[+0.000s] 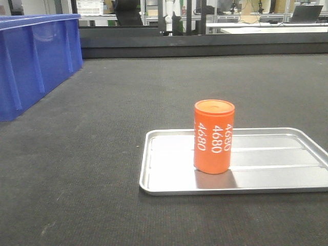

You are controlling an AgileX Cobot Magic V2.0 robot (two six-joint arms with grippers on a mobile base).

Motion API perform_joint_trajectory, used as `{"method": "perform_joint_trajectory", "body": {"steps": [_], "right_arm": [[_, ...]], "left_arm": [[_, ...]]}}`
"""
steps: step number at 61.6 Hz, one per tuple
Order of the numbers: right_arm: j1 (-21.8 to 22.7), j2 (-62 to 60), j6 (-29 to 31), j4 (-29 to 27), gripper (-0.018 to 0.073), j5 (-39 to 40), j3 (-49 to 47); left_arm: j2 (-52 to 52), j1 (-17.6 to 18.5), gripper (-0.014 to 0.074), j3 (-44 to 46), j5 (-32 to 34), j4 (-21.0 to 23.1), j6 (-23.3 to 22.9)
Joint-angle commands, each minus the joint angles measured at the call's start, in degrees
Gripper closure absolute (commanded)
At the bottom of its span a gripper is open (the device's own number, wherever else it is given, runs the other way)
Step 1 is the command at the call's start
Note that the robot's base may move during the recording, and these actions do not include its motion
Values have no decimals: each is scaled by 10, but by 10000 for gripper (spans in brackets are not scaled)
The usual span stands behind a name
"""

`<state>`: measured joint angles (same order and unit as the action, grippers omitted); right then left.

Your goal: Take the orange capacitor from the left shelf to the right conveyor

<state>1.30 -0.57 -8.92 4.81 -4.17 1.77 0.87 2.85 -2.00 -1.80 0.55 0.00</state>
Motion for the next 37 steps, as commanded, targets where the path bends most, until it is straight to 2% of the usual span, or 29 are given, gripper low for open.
{"method": "perform_joint_trajectory", "body": {"steps": [1, 20, 31, 37], "right_arm": [[-2, -12, 7, 4, 505, 47, -11], [-2, -12, 8, -27, 505, 47, -11], [-2, -12, 51, -51, 505, 56, -11], [-2, -12, 52, -48, 505, 58, -11]], "left_arm": [[5, 1, 722, -12, 50, 2, 0], [5, 1, 722, -12, 50, 2, 0], [5, 1, 722, -12, 50, 2, 0], [5, 1, 722, -12, 50, 2, 0]]}}
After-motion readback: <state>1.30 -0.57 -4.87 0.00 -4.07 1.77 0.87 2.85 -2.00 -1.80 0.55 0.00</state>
